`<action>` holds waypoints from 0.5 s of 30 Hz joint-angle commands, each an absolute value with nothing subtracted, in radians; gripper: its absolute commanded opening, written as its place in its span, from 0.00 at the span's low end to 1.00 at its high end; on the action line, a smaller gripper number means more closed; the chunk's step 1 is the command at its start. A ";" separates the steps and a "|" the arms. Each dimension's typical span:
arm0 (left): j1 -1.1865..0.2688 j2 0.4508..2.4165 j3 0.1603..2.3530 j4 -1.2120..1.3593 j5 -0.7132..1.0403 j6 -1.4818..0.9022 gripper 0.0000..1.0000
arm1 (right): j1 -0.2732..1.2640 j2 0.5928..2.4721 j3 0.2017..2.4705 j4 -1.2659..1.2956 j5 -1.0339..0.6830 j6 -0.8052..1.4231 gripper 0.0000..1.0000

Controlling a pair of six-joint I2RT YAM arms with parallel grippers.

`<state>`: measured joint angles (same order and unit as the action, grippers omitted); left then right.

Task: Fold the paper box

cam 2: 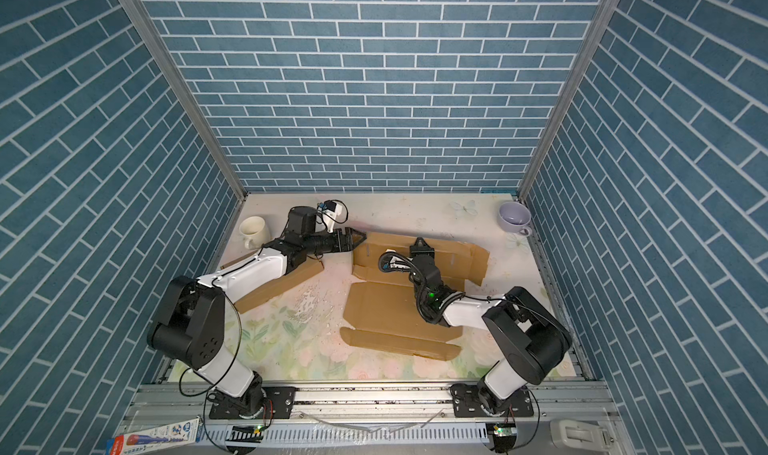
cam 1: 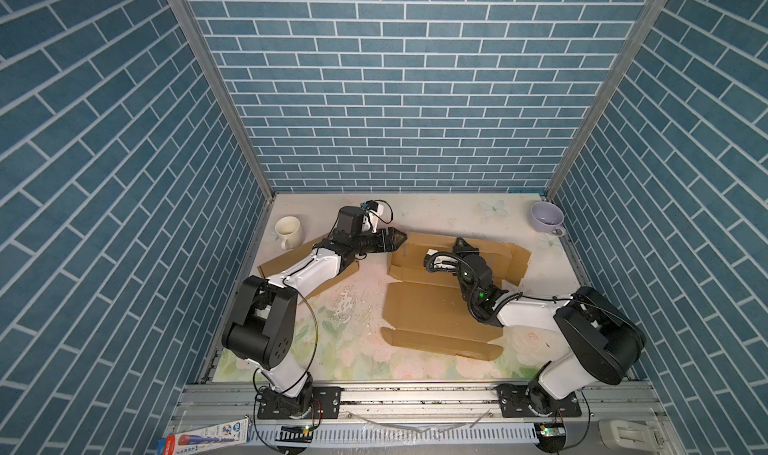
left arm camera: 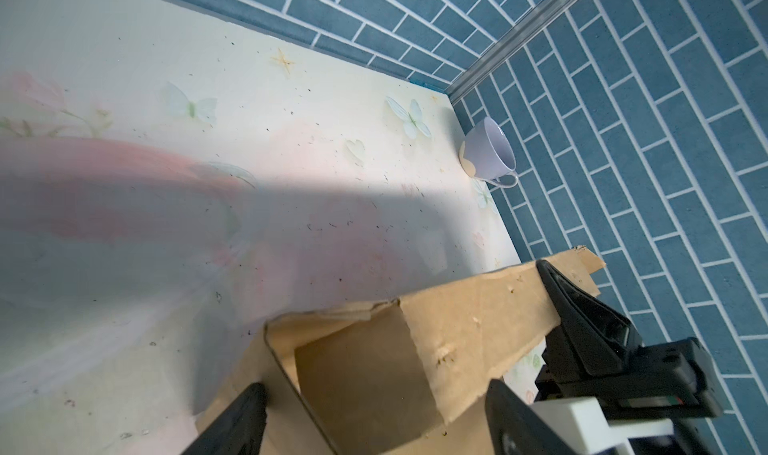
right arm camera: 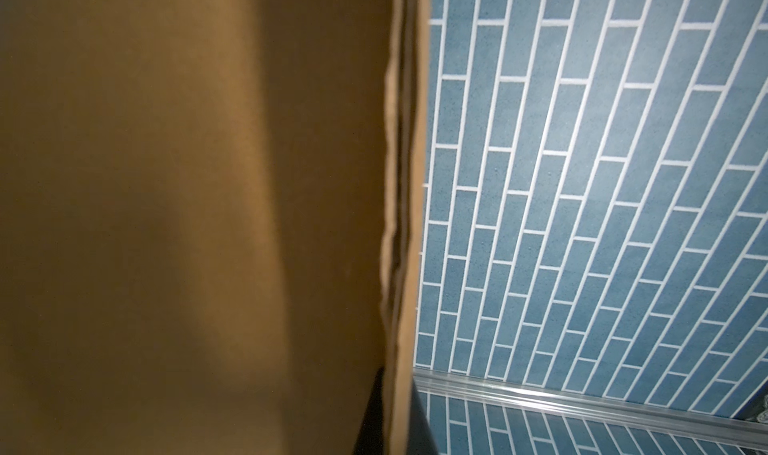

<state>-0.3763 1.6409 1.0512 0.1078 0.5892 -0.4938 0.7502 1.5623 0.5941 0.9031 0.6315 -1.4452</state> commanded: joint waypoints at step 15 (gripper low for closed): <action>-0.206 1.492 1.012 -0.022 0.578 -0.332 0.81 | 0.780 1.477 0.528 0.833 0.558 -1.478 0.00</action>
<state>-0.2424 1.4502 0.9714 -0.0036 0.5720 -0.3508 0.7746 1.4899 0.5507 0.8444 0.5804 -1.4448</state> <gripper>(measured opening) 0.814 0.051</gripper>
